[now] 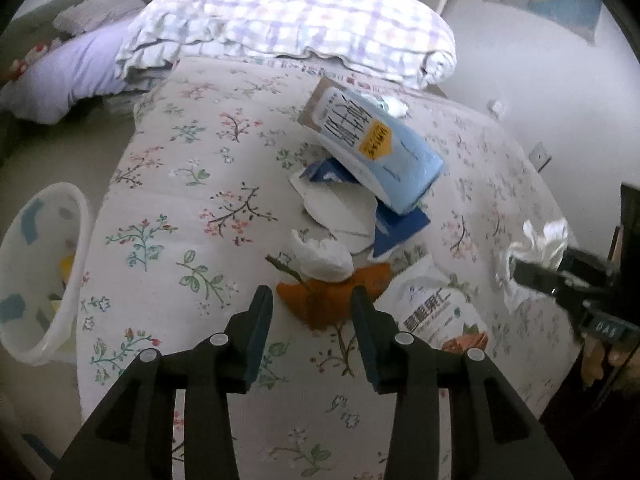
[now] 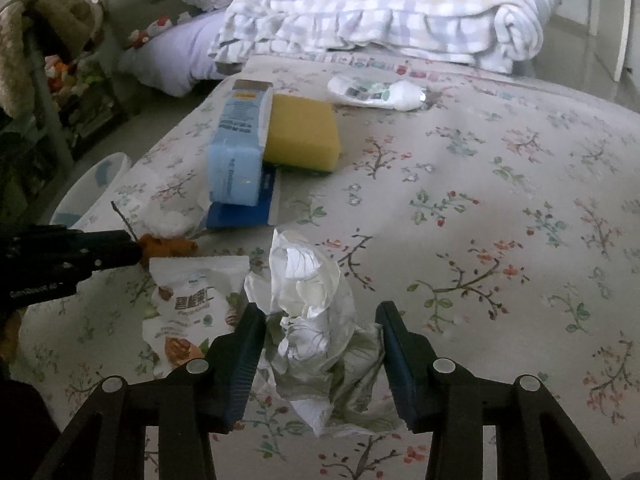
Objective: Collect trash
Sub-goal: 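Grasp the orange peel with the left gripper while the right gripper grasps crumpled plastic, then carry the peel and plastic to the wastebasket and open both grippers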
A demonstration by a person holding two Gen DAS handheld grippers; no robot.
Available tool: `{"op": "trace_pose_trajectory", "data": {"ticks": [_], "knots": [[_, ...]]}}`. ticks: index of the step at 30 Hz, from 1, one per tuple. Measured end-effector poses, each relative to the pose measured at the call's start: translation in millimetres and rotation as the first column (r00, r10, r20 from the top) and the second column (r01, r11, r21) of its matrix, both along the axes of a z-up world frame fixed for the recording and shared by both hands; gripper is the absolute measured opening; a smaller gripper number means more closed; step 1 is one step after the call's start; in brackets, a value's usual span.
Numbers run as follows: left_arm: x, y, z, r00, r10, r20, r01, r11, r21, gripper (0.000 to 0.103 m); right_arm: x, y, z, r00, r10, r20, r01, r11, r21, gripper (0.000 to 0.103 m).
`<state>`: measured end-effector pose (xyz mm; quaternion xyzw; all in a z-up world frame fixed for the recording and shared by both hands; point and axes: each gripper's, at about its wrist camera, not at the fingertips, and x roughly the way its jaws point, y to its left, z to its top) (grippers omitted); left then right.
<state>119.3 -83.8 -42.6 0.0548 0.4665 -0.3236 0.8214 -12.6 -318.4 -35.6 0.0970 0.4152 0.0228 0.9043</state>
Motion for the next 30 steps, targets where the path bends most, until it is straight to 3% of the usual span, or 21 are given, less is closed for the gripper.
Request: {"op": "trace_pose_trajectory", "data": {"ticks": [3,4,5,8,13,22,30], "knots": [[5,0,2,1.000,0.017,-0.017,-0.017,0.999,-0.034,0.042,1,-2,-1,1.000,-0.009,-0.004,0.009,1.000,0.006,0.050],[6,-1,2,1.000,0.016,-0.024,-0.017,0.999,-0.043,0.036,1,-3,-1,1.000,-0.009,-0.004,0.009,1.000,0.005,0.050],[7,-2,2,0.999,0.012,-0.029,-0.014,0.999,-0.041,0.021,1,-3,-1,1.000,-0.010,-0.004,0.010,1.000,0.003,0.050],[5,-7,-1,1.000,0.003,-0.032,-0.003,1.000,-0.005,0.006,1,-3,-1,1.000,-0.010,-0.003,0.010,1.000,0.002,0.050],[4,0,6,1.000,0.011,-0.008,-0.011,1.000,-0.015,0.003,1,-4,0,1.000,-0.011,0.002,0.011,1.000,0.000,0.050],[8,35,39,0.995,0.095,0.038,-0.091,0.990,-0.104,0.002,9,6,12,0.999,0.010,0.035,-0.009,1.000,-0.004,0.050],[23,84,68,0.973,0.215,0.085,-0.201,0.969,-0.145,0.002,27,30,28,0.996,0.055,0.068,-0.056,0.998,0.008,0.050]]}}
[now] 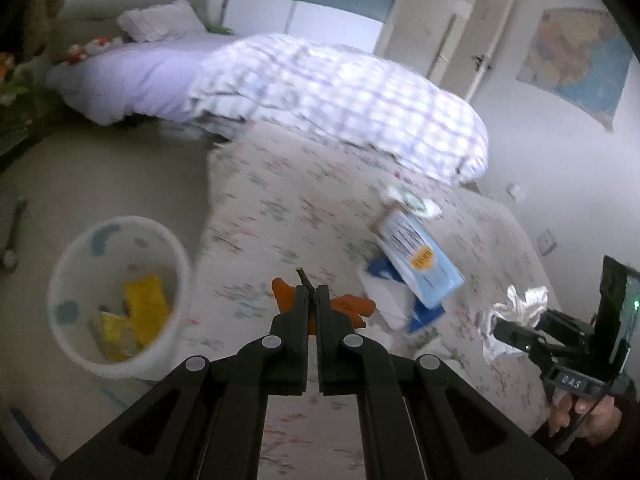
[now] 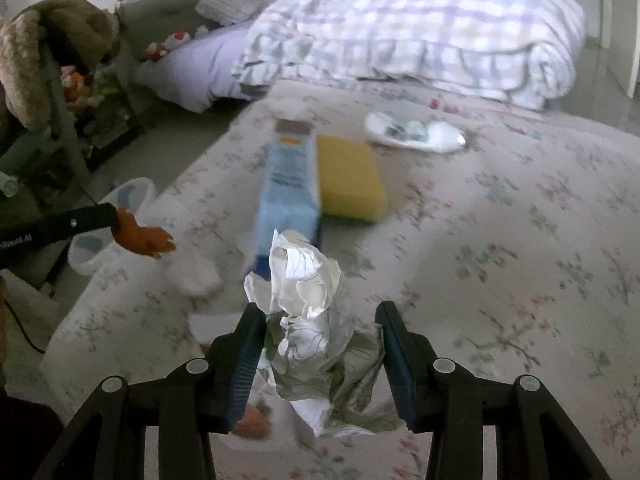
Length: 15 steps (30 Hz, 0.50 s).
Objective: Collect trash
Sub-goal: 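Carry the peel and plastic to the wastebasket and open both grippers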
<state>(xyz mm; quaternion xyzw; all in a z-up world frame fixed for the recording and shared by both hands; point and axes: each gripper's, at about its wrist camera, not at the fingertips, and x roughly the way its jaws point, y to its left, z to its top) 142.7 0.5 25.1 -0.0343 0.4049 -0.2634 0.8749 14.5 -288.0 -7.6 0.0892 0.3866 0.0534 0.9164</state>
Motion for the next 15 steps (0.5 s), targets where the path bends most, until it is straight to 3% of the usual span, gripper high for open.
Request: {"op": "trace_pose_trajectory", "data": {"ticks": [6,15], "knots": [[19,54,9,0.992,0.127,0.028,-0.127,0.992,0.012,0.002,22,30,16,0.998,0.055,0.028,-0.056,0.998,0.003,0.050],[47,114,0,0.957,0.287,0.049,-0.289,0.956,0.047,0.002,72,86,29,0.988,0.147,0.044,-0.149,0.988,0.037,0.050]]}}
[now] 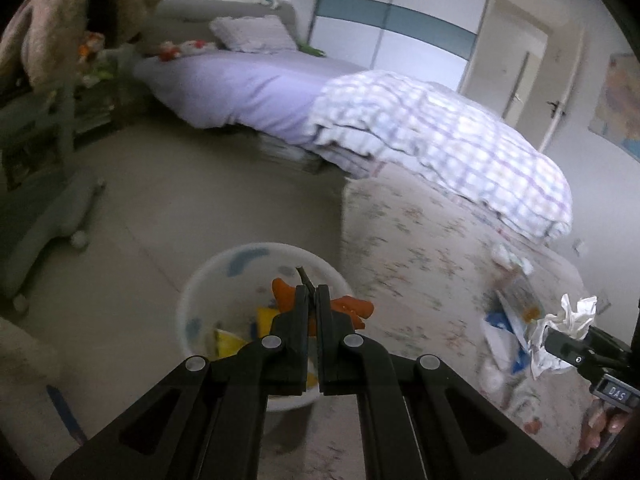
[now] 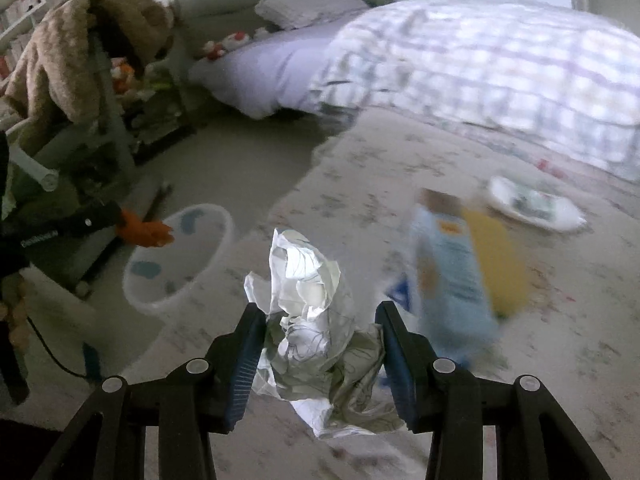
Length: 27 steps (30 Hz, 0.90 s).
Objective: Collect trash
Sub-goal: 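Carry the peel and plastic to the wastebasket and open both grippers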
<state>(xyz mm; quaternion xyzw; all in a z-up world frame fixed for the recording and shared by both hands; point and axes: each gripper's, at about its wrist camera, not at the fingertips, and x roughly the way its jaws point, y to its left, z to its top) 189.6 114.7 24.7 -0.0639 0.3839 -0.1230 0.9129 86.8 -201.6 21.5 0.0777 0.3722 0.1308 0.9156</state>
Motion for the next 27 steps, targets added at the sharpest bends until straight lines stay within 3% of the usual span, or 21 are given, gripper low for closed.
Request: {"op": "trace_pose_trajectory", "data": {"ticks": [3,4,5,7,11,16,27], "knots": [[9,9,-9,0.997,0.054,-0.049,-0.052,0.998,0.027,0.007,18,19,0,1.000,0.018,0.001,-0.018,1.000,0.012,0.050],[11,12,-10,0.996,0.070,-0.061,-0.068,0.997,0.034,0.020,26,27,-1,1.000,0.026,-0.004,-0.026,0.999,0.020,0.050],[13,16,-11,0.992,0.097,-0.078,-0.094,0.995,0.041,0.051,32,33,-2,0.999,0.034,-0.011,-0.034,0.999,0.027,0.050],[14,25,-14,0.980,0.164,-0.115,-0.157,0.985,0.066,0.091,44,46,-4,0.998,0.050,-0.025,-0.049,0.998,0.040,0.050],[12,50,-18,0.947,0.273,-0.172,-0.263,0.962,0.078,0.092,62,66,-8,0.995,0.076,-0.059,-0.073,0.996,0.052,0.050],[6,68,-24,0.920,0.329,-0.213,-0.315,0.944,0.098,0.094,86,94,-14,0.990,0.101,-0.100,-0.096,0.994,0.051,0.050],[3,81,-11,0.919,0.353,-0.178,-0.335,0.934,0.124,0.098,129,145,-29,0.976,0.115,-0.184,-0.100,0.991,0.087,0.051]]}}
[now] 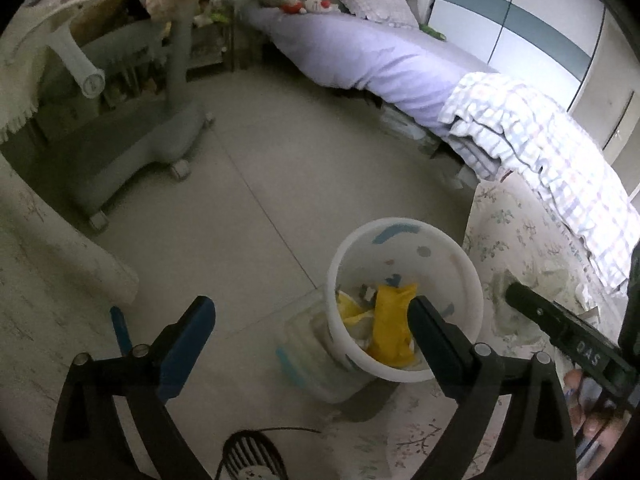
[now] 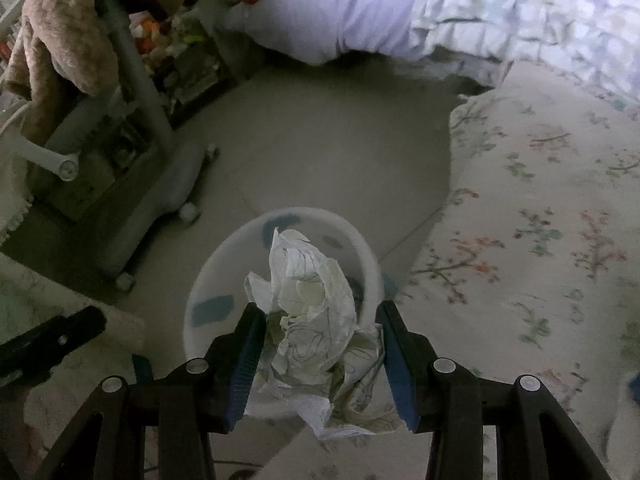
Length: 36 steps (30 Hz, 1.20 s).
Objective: Collect trash
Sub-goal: 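Carry the peel and plastic to the wastebasket and open both grippers, then grasp the crumpled white tissue with the left gripper while the right gripper grasps the blue milk carton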
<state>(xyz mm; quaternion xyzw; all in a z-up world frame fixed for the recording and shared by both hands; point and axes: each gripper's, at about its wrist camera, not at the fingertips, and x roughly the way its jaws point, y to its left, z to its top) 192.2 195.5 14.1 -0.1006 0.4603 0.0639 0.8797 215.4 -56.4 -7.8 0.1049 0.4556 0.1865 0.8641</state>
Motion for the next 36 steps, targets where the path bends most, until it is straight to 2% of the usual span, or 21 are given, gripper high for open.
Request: {"op": "trace_pose_trajectory", "data": {"ticks": [3,6,7,14,24,31,36], "knots": [[-2,1,2,1.000,-0.001,0.007,0.001,1.000,0.015,0.099,7,6,0,1.000,0.014,-0.004,-0.014,1.000,0.025,0.054],[-4,2,1,1.000,-0.005,0.001,0.005,1.000,0.008,0.103,11,5,5,1.000,0.010,-0.001,-0.010,0.997,0.073,0.078],[-4,1,1,1.000,-0.007,0.000,0.007,1.000,0.003,0.103,10,2,8,1.000,-0.003,0.006,0.003,0.997,0.076,0.082],[-10,-15,4,0.999,-0.045,0.006,0.045,0.999,-0.020,0.103,-4,-13,29,0.999,-0.030,0.034,0.030,1.000,0.003,0.086],[-28,-59,14,0.987,-0.158,0.018,0.158,0.986,-0.060,0.103,-59,-64,63,0.992,-0.058,0.108,0.070,0.991,-0.114,0.097],[-44,-98,13,0.966,-0.259,-0.002,0.259,0.964,-0.065,0.103,-105,-117,79,0.984,-0.098,0.146,0.123,0.978,-0.171,0.099],[-54,-123,10,0.944,-0.330,-0.014,0.328,0.942,-0.068,0.103,-134,-160,74,0.980,-0.143,0.140,0.168,0.970,-0.179,0.099]]}}
